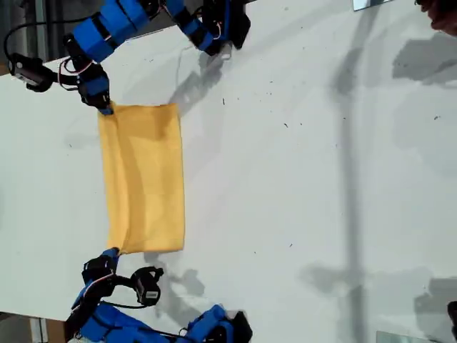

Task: Grasp corners of a square towel and fold twice.

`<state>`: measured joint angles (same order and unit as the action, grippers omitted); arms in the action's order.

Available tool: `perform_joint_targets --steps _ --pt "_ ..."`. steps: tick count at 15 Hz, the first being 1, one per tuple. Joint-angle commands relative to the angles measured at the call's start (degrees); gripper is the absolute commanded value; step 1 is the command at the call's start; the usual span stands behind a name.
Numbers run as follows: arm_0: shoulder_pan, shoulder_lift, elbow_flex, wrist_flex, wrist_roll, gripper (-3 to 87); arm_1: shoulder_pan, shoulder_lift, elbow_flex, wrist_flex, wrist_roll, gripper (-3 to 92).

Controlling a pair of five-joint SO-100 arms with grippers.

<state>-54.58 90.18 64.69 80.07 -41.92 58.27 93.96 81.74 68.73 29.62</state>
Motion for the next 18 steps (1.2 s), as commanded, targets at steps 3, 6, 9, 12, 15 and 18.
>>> perform_joint_targets --steps 3,6,9,12,15,18 --pt "-7.9 -17.5 -6.4 -5.9 2.2 -1.4 2.3 -22.9 -12.0 -4.2 -1.0 -0.1" --pt "-8.8 -21.5 -9.4 -6.9 4.3 -1.4 2.9 -24.0 -11.0 -4.9 -1.0 -0.1" --pt "-2.5 -4.8 3.4 -8.0 4.0 -1.4 -1.3 -8.2 0.9 -6.1 -0.1 -0.1" --pt "2.5 6.9 20.7 -12.3 2.5 -1.4 -5.0 4.6 15.5 -7.3 1.7 -0.1" --pt "6.6 8.6 31.2 -18.2 0.7 -1.4 -6.4 6.2 25.4 -10.7 2.5 -0.1" --pt "8.2 7.8 33.1 -19.5 -0.3 -1.4 -5.7 5.9 27.3 -11.3 2.5 -0.1"
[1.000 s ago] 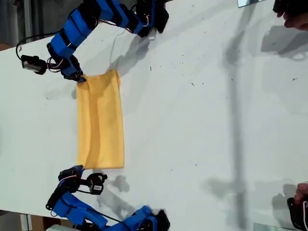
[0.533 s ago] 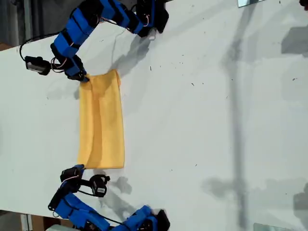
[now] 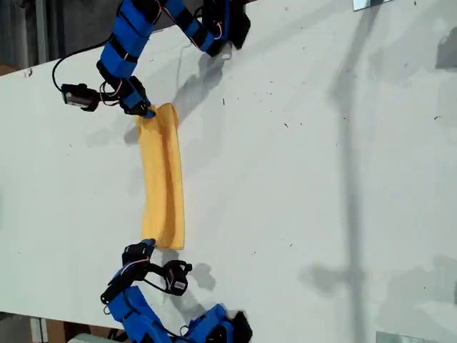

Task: Grasp corners of a square towel and fold twice.

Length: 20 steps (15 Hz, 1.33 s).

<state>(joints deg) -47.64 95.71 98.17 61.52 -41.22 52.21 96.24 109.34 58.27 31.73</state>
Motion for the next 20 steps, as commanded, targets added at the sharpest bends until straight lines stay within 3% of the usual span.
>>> perform_joint_targets --steps 1,3,4,5,8,11,14,18,20 --pt "0.6 1.5 -0.4 -0.9 -1.3 -1.4 0.2 3.2 -0.4 -1.1 0.5 -0.1" --pt "-1.1 1.1 -0.4 -0.4 -1.4 -1.3 -0.9 2.9 -0.5 -1.2 0.7 1.4" --pt "-2.1 1.1 -0.3 0.1 -1.9 2.3 -1.5 2.5 -0.7 -1.2 0.8 14.9" --pt "-2.9 1.2 -0.4 0.7 -1.8 21.6 -1.8 2.5 -0.9 -1.1 0.8 23.1" --pt "-2.9 2.7 -0.4 1.5 -0.4 18.1 -1.8 3.3 -1.0 -0.4 0.6 30.0" --pt "-3.3 6.9 1.9 1.6 0.1 14.1 -1.5 9.2 1.1 0.9 1.1 26.0" --pt "-5.3 11.6 6.3 -0.4 -0.3 13.7 5.8 17.8 6.0 3.2 2.2 25.1" --pt "-5.8 11.5 6.9 -1.2 -0.6 12.2 5.6 -0.7 -3.0 1.8 1.8 40.4" --pt "-6.1 11.7 7.0 -1.2 -0.5 12.2 4.5 -13.9 -12.6 3.2 0.6 42.3"
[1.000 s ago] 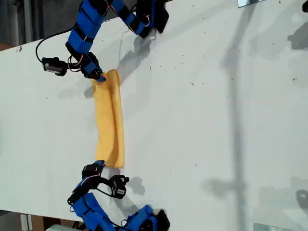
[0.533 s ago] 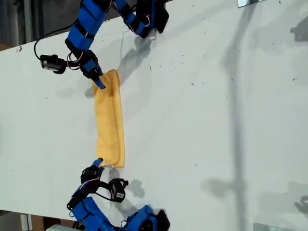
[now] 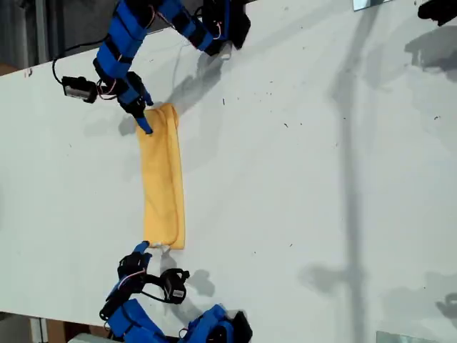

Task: Grasp corners of a square towel and fold twice.

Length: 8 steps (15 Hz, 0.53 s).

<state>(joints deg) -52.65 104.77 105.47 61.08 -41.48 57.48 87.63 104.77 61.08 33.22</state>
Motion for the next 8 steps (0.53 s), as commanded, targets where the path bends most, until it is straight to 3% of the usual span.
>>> perform_joint_targets --steps 1,2,6,7,8 --pt "-1.1 2.6 -0.3 -0.8 -0.3 12.2 -1.4 -10.2 -12.0 1.7 -1.0 40.3" --pt "-1.3 2.6 -0.2 -0.8 -0.3 12.2 -1.5 -14.6 -15.1 3.4 -0.8 35.6" --pt "-1.4 4.0 0.6 -0.8 -0.4 12.1 1.2 -21.5 -17.1 6.9 0.1 35.7" --pt "-1.5 4.2 0.8 -0.9 -0.4 12.1 1.8 -22.7 -17.4 7.3 0.1 32.6" --pt "-1.6 4.7 1.1 -0.9 -0.4 12.1 2.2 -23.2 -17.7 7.7 0.0 23.5"
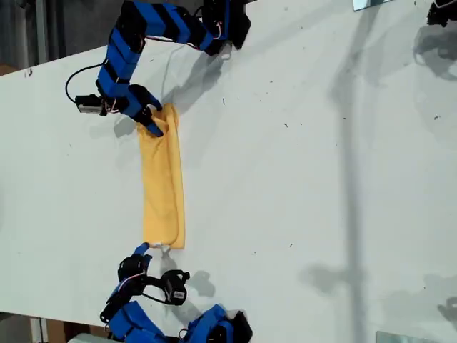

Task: Grasp corners of a square towel and fold twice.

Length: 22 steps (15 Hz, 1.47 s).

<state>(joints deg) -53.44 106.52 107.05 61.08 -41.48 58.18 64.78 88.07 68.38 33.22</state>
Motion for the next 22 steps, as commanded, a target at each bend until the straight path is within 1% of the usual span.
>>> perform_joint_targets --steps 1,2,3,5,7,10,13,15,17,20,22 --pt "-1.1 3.6 0.1 -0.8 -0.7 12.0 1.7 -0.4 -1.0 0.6 0.1 13.6" --pt "-1.1 5.4 1.1 0.1 -1.7 12.0 2.0 -0.6 -1.0 0.7 0.1 1.4" --pt "-0.4 10.2 4.0 1.1 -3.1 12.0 2.5 -0.7 -0.8 0.9 0.1 0.0" --pt "1.6 28.3 17.3 1.0 -6.9 12.0 3.0 -0.3 -0.4 1.1 -0.1 0.0" --pt "5.5 50.1 31.3 3.1 -13.0 12.0 2.9 2.5 1.4 0.8 0.4 0.0" --pt "13.7 66.6 43.6 4.9 -20.7 10.7 1.8 13.7 8.0 0.0 1.8 0.0" --pt "14.4 81.4 54.0 7.5 -23.3 10.6 0.2 26.4 9.7 2.3 3.0 -0.1" --pt "14.4 88.9 60.1 9.3 -24.2 10.7 -3.1 30.2 6.5 4.5 3.5 -0.1" --pt "14.9 92.3 64.9 9.9 -25.3 10.6 -8.9 29.1 -1.0 6.4 3.9 -0.1" --pt "15.7 92.3 69.7 7.8 -27.1 10.6 -15.2 18.5 -17.2 9.8 2.5 -0.1" --pt "15.7 92.3 69.9 8.3 -27.4 10.6 -17.6 13.7 -24.3 10.1 1.1 -0.1"
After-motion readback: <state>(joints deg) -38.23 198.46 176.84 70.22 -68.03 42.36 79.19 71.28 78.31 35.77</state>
